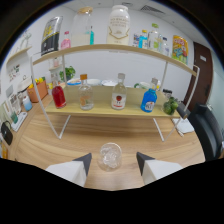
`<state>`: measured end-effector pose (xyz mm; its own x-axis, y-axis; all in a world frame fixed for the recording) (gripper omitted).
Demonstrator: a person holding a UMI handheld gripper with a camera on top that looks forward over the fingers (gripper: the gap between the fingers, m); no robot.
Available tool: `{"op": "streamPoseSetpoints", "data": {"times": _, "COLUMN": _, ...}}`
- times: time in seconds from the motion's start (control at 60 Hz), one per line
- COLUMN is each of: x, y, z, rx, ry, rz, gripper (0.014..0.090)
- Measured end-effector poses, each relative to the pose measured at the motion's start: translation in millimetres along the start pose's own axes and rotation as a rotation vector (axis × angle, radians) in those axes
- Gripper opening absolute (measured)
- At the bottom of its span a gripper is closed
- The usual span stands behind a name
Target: Make me a cup of Mount Fuji.
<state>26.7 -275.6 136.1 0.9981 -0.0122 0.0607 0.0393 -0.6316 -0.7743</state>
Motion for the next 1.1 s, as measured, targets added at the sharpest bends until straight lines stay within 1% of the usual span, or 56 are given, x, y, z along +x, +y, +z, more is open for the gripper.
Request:
{"op": "streamPoseSetpoints", "data": {"times": 0.267, "x": 0, "y": 2, "z": -10, "rx": 0.018, "ry": 0.005, "rz": 0.01, "gripper": 0.0839}}
{"op": "streamPoseSetpoints", "data": {"times": 0.367, "x": -8, "y": 4, "z": -20, "rx": 0.052, "ry": -0.003, "rz": 0.026, "gripper": 0.0838}}
{"op": "streamPoseSetpoints", "data": {"times": 0.533, "x": -35, "y": -13, "z": -41, "rx": 0.162, "ry": -0.041, "rz": 0.061, "gripper": 0.0838}}
{"op": "streamPoseSetpoints", "data": {"times": 0.633, "x": -50, "y": -41, "z": -51, "rx": 0.264, "ry": -0.071, "rz": 0.073, "gripper": 0.0838}}
{"op": "streamPoseSetpoints", "data": {"times": 0.7, "x": -57, "y": -60, "z": -52, "rx": 0.321, "ry": -0.077, "rz": 0.075, "gripper": 0.0839}}
{"op": "streamPoseSetpoints", "data": {"times": 0.783, "x": -64, "y": -81, "z": -41, "rx": 0.367, "ry": -0.074, "rz": 0.073, "gripper": 0.0839}}
{"op": "streamPoseSetpoints", "data": {"times": 1.0, "x": -76, "y": -129, "z": 15, "rx": 0.401, "ry": -0.06, "rz": 0.08, "gripper": 0.0835}}
{"op": "streamPoseSetpoints", "data": {"times": 1.067, "x": -79, "y": -143, "z": 40, "rx": 0.406, "ry": -0.056, "rz": 0.074, "gripper": 0.0812}}
{"op": "streamPoseSetpoints", "data": {"times": 1.1, "x": -78, "y": -145, "z": 47, "rx": 0.409, "ry": -0.047, "rz": 0.072, "gripper": 0.0782}}
